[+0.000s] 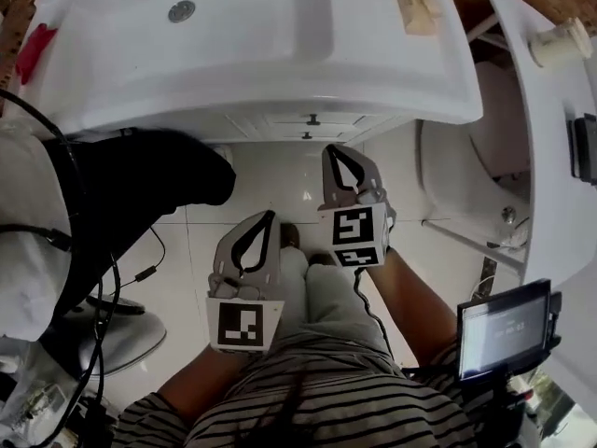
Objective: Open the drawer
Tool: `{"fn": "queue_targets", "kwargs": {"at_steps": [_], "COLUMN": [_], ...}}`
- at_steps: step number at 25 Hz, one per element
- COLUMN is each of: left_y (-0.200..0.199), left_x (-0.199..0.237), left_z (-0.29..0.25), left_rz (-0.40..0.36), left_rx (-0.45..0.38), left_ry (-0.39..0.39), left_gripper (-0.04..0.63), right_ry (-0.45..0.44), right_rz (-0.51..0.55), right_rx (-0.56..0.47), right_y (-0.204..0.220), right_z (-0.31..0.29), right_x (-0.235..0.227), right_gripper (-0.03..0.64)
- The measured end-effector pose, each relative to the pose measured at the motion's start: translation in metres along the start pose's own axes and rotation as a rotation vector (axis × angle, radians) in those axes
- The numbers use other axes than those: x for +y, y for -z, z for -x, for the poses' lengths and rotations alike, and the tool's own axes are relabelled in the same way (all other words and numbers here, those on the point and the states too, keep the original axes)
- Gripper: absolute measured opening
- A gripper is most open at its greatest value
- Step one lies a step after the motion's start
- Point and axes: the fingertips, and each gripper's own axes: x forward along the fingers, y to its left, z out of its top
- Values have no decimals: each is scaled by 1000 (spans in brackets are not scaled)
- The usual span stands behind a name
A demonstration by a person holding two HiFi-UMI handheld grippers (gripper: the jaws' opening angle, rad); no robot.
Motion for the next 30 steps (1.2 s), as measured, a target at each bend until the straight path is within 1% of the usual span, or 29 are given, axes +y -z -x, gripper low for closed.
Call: {"fn": "queue_targets", "kwargs": {"at_steps": [1, 2, 3, 5, 7, 11, 12, 14, 17, 22, 24, 26, 30], "left_y": [10, 19, 26, 39, 53, 80, 83, 86, 84, 77, 79, 83, 87], "left_x": [5, 10, 15, 22, 23, 11, 8, 7, 11, 25, 28, 29, 31], "left_z": [-8, -15, -21, -31, -40, -50, -51, -50, -46, -40, -38, -36, -34], "left_rz": [11, 21, 27, 19, -11, -39, -41, -40, -41, -26, 4, 40, 50], "left_rx": [-9, -17, -23, -24, -5, 50, 57, 65, 68, 55, 59, 66, 63], "left_ry": [-10, -19, -28, -39, -36, 4, 13, 23, 15, -27, -48, -69, -91], "left_gripper": [15, 15, 15, 14, 15, 15, 14, 15, 14, 14, 14, 15, 15], "right_ry": [-6, -8, -2, 21, 35, 28, 30, 34, 28, 4, -11, -24, -56], "right_rz": [11, 18, 25, 45, 51, 41, 50, 63, 59, 47, 51, 53, 46], "right_rx": [4, 6, 6, -7, -17, -17, -22, -32, -29, -7, 0, 1, 18], "right_y": [13, 24, 32, 43, 48, 54, 54, 52, 51, 51, 55, 60, 79], "right_z": [-18, -35, -49, -71, -89, -109, -110, -111, -109, -106, -103, -95, -76], "right_x": [2, 3, 2, -1, -5, -6, -5, -4, -3, -2, 2, 8, 27], "right_gripper": [16, 117, 140, 143, 143, 136, 124, 124, 121, 115, 114, 112, 107]}}
